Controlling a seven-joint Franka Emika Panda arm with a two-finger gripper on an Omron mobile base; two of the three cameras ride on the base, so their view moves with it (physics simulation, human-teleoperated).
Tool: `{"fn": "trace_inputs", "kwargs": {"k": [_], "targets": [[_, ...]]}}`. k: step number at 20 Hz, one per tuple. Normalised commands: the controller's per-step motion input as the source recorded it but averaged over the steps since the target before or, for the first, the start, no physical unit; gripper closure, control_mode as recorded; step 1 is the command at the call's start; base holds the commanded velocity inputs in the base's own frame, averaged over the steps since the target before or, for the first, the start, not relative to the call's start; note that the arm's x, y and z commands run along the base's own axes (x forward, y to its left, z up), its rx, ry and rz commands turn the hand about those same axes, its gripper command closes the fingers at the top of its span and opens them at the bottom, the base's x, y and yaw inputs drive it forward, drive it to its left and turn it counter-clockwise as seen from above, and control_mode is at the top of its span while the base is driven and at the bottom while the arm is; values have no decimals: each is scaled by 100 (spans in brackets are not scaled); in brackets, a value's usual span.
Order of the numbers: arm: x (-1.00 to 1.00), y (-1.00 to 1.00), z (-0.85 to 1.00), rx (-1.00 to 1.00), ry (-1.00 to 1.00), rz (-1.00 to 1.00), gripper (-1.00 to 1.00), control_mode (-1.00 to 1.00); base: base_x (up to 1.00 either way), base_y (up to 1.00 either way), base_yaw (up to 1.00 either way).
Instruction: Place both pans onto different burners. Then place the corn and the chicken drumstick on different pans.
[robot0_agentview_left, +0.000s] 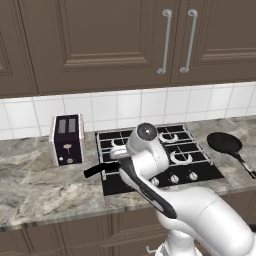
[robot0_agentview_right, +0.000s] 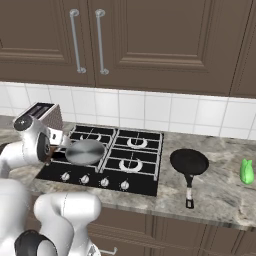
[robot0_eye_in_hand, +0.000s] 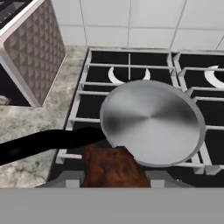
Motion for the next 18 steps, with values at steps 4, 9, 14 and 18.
{"fn": "trace_inputs", "kwargs": {"k": [4,9,14,18], "targets": [[20,-39,-1,0,0,0,100,-100,0,0,0],[25,-34,-9,0,0,0,100,-100,0,0,0],[26,-21,-19,0,0,0,100,-100,0,0,0],[17,-1,-26,-1,0,0,100,-100,0,0,0]]}}
